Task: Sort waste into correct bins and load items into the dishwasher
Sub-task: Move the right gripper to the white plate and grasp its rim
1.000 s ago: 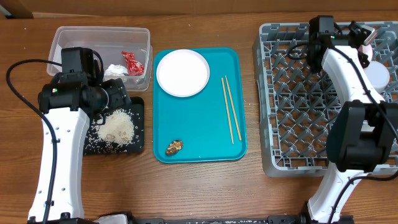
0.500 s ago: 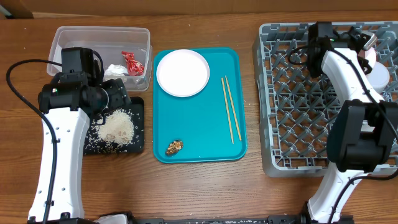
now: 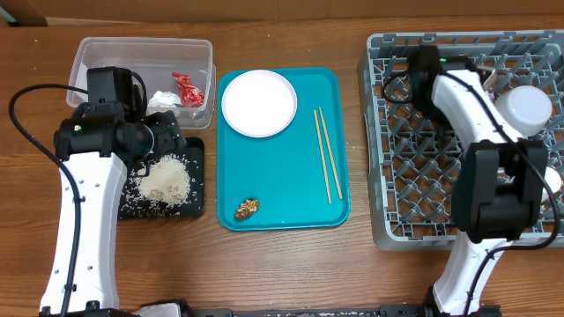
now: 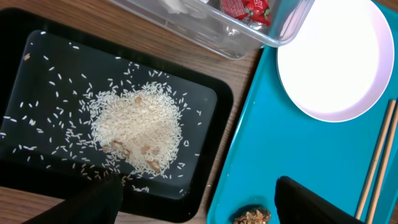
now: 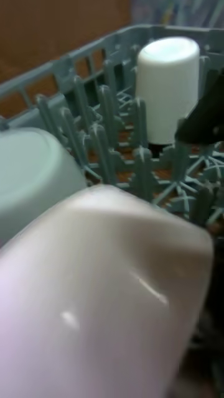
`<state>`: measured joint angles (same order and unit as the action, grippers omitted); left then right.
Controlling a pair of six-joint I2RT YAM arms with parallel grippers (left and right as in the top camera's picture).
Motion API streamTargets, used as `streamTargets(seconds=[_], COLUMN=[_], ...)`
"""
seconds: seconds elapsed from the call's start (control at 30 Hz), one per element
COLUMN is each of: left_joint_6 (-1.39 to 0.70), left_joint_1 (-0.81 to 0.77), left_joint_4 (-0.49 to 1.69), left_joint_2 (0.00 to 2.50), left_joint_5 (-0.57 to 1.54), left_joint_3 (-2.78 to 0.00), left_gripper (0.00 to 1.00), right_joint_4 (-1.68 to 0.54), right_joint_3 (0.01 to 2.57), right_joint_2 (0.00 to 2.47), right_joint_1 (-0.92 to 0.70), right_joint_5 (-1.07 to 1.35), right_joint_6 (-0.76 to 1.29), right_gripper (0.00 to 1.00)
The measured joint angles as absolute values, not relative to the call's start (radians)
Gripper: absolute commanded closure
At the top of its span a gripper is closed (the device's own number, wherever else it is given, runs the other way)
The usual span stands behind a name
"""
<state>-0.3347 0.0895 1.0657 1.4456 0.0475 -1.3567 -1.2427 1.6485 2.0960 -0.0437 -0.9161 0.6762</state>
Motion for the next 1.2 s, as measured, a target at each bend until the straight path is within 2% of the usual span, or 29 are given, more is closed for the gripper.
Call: streamTargets(seconds=[0.1,0.13,0.27,0.43,0.53,0.73,0.87,1.03,1.2], left_joint_6=[-0.335,-0.335,-0.335,-0.335,-0.335,-0.335,-0.335,-0.335,-0.335], left_joint_1=[0.089,0.089,0.089,0.089,0.089,0.089,0.089,0.089,0.089], left_joint_4=[1.065,1.066,1.066,1.066,1.066,1.066,1.066,1.066,1.066], left_joint_2=[1.446,1.446,1.446,1.446,1.446,1.446,1.446,1.446,1.446], left_joint_5=[0.047,0.047,0.048,0.047,0.047,0.047,0.047,0.047,0.047], left_joint_3=[-1.357,-1.357,-1.357,-1.357,-1.357,-1.357,-1.357,-1.357,-1.357], left_gripper=[0.19,0.19,0.18,0.16,0.14,0.11,0.10,0.09,0.09], right_joint_4=[-1.263,-1.272,-1.277,-1.257,-1.207,-1.091,-0.983,-0.860,-0.786], right_joint_3=[1.647,1.647,1.645,1.648,1.665,1.683,1.683,1.683,1.683], right_joint_2=[2.098,2.095,2.066,1.956,1.881,1.815,1.820,1.842,1.917], right_joint_1=[-0.052,-0.051,-0.044,-0.045,-0.054,-0.104,-0.168,-0.270,-0.353], right_joint_5=[-0.852,-0.841,-0.818,-0.720,-0.590,-0.147,0.076,0.187,0.195], right_joint_6=[0.680,0.682,0.683,0.647,0.549,0.323,0.256,0.227,0.223], right_gripper=[0.20,0.12,0.00,0.00,0.00,0.00,0.00,0.00,0.00])
